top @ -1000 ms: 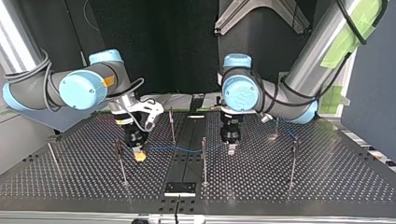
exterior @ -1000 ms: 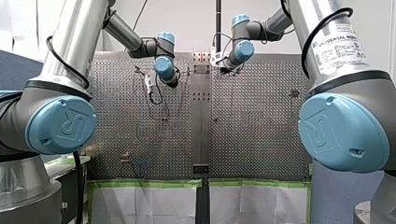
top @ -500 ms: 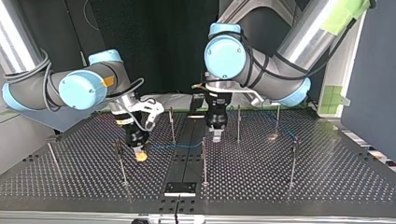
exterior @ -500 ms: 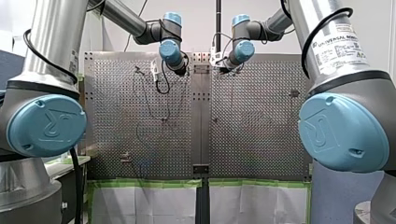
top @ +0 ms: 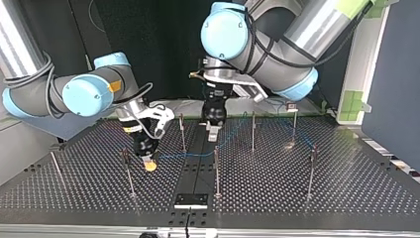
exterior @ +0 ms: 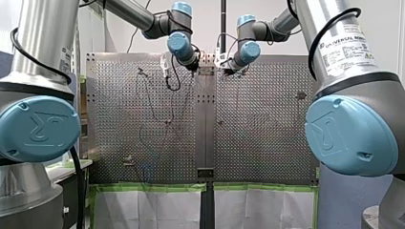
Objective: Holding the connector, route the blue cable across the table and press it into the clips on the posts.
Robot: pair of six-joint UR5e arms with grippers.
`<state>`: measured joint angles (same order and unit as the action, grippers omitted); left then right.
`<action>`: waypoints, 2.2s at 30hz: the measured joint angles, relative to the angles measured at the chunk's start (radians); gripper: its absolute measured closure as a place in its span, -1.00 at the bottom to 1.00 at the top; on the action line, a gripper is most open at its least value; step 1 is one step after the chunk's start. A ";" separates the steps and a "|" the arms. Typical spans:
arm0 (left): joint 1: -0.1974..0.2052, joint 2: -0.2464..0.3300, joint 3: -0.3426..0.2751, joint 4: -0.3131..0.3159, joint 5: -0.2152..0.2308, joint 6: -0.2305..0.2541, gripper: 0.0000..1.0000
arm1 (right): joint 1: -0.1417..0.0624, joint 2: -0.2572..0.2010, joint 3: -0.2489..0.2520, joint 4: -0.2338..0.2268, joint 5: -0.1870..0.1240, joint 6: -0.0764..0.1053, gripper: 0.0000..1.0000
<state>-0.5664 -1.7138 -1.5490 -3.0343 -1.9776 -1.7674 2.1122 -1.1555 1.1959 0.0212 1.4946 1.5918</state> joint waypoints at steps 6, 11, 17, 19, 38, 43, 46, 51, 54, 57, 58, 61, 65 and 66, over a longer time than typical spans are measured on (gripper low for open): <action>-0.013 -0.010 0.013 0.052 0.036 -0.004 -1.00 | -0.003 0.000 0.000 -0.001 0.000 0.001 1.00; -0.019 -0.046 0.050 0.047 0.045 -0.004 -1.00 | -0.004 0.000 0.000 -0.001 0.000 0.002 1.00; -0.011 -0.092 0.097 0.013 0.050 -0.006 -1.00 | -0.004 0.000 0.000 0.001 -0.002 0.003 1.00; -0.010 -0.104 0.114 0.008 0.056 -0.007 -1.00 | -0.003 0.000 0.000 0.001 -0.002 0.003 1.00; 0.005 -0.241 0.282 -0.048 0.042 0.001 -1.00 | -0.001 0.000 0.000 0.002 -0.004 0.004 1.00; 0.019 -0.283 0.325 -0.035 0.043 0.002 -1.00 | 0.000 0.000 0.000 0.002 -0.004 0.004 1.00; 0.025 -0.310 0.354 -0.033 0.047 0.003 -1.00 | 0.000 0.000 0.000 0.002 -0.003 0.004 1.00; 0.028 -0.325 0.392 -0.042 0.028 0.008 -1.00 | -0.001 0.000 0.000 0.002 -0.006 0.005 1.00; 0.028 -0.326 0.397 -0.048 0.009 0.019 -1.00 | -0.002 0.000 0.000 0.002 -0.008 0.006 1.00; 0.026 -0.326 0.398 -0.055 -0.010 0.032 -0.55 | -0.002 0.000 0.000 0.002 -0.010 0.007 1.00; 0.024 -0.326 0.398 -0.058 -0.017 0.037 -0.26 | -0.002 0.000 0.000 0.002 -0.010 0.007 1.00; 0.017 -0.326 0.399 -0.068 -0.041 0.060 0.15 | -0.003 -0.001 0.000 0.002 -0.011 0.007 1.00; 0.008 -0.326 0.399 -0.076 -0.064 0.080 0.88 | -0.005 -0.001 0.000 0.002 -0.012 0.007 1.00; 0.006 -0.326 0.399 -0.076 -0.067 0.082 0.88 | -0.005 -0.001 0.000 0.002 -0.013 0.007 1.00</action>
<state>-0.5600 -2.0399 -1.1501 -3.1108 -2.0444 -1.6853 2.1073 -1.1561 1.1959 0.0229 1.4817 1.5987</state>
